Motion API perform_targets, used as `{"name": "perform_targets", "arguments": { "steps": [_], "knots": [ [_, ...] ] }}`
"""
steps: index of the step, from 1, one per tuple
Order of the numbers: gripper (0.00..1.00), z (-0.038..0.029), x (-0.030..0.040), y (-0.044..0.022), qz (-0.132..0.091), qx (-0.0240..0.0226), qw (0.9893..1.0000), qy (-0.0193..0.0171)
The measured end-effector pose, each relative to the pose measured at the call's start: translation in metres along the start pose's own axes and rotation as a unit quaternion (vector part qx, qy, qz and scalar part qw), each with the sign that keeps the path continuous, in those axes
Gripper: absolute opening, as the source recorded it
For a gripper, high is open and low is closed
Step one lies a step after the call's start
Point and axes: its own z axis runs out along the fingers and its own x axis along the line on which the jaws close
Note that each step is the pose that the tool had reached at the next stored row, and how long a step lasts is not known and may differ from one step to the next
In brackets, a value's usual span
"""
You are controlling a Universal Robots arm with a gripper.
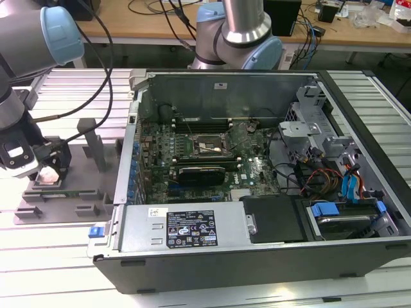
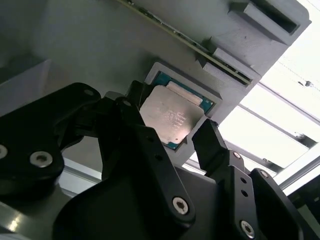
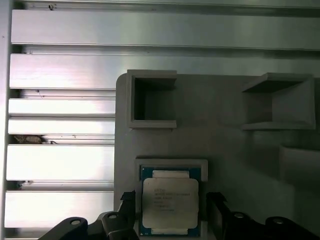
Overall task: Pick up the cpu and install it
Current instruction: 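Pick up the cpu and move it towards the insertion slot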
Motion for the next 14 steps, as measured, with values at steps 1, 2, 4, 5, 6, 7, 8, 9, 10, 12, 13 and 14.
{"name": "perform_targets", "arguments": {
  "steps": [1, 2, 4, 5, 6, 7, 8, 9, 10, 12, 13, 14],
  "knots": [
    [0.68, 0.0002, 0.0000, 0.0002, 0.000, 0.0000, 1.0000, -0.0001],
    [0.68, 0.0006, 0.0000, 0.0007, 0.000, -0.0002, 1.0000, -0.0002],
    [0.68, 0.0009, 0.0000, 0.0015, 0.000, -0.0002, 1.0000, -0.0002],
    [0.68, 0.0009, 0.0000, 0.0020, 0.000, -0.0002, 1.0000, -0.0002],
    [0.68, 0.0010, 0.0000, 0.0024, 0.000, -0.0002, 1.0000, -0.0002],
    [0.68, 0.0011, 0.0000, 0.0031, 0.000, -0.0001, 1.0000, -0.0001],
    [0.68, 0.0014, 0.0003, 0.0034, 0.000, -0.0001, 1.0000, 0.0000],
    [0.68, 0.0018, 0.0006, 0.0037, 0.000, -0.0001, 1.0000, -0.0001],
    [0.68, 0.0023, 0.0008, 0.0038, 0.000, -0.0002, 1.0000, -0.0002],
    [0.68, 0.0029, 0.0012, 0.0038, 0.000, -0.0002, 1.0000, -0.0001],
    [0.68, 0.0031, 0.0013, 0.0038, 0.000, -0.0007, 1.0000, -0.0002],
    [0.68, 0.0032, 0.0014, 0.0039, 0.000, -0.0009, 1.0000, -0.0002]
  ]
}}
